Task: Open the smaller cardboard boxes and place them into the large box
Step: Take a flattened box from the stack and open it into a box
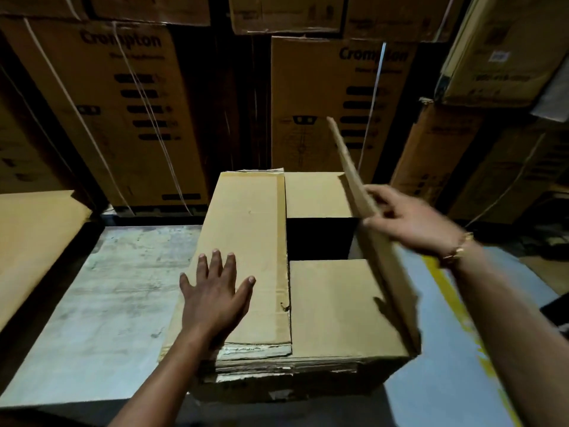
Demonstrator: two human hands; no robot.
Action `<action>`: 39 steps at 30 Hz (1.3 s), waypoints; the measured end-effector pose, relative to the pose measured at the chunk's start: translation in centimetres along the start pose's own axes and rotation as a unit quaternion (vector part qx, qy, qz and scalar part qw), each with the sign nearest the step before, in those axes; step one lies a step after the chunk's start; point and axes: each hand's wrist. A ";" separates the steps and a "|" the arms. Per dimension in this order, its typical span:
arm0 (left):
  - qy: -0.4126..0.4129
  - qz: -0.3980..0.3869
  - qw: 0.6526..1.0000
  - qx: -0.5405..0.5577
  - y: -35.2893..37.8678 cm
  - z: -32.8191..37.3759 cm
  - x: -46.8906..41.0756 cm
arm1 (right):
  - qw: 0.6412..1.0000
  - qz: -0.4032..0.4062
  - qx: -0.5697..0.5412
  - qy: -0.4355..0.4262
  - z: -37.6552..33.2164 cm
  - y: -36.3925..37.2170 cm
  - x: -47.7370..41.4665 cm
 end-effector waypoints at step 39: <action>-0.212 0.019 0.960 -0.184 -11.8 -15.6 1.1 | 0.986 -0.013 0.155 0.055 12.5 16.9 -2.8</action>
Point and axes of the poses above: each hand's wrist, its own x-axis away from the middle knuckle, its own y-axis out of the palm, z = x × y, and after that the axes turned 11 degrees about z, right-handed
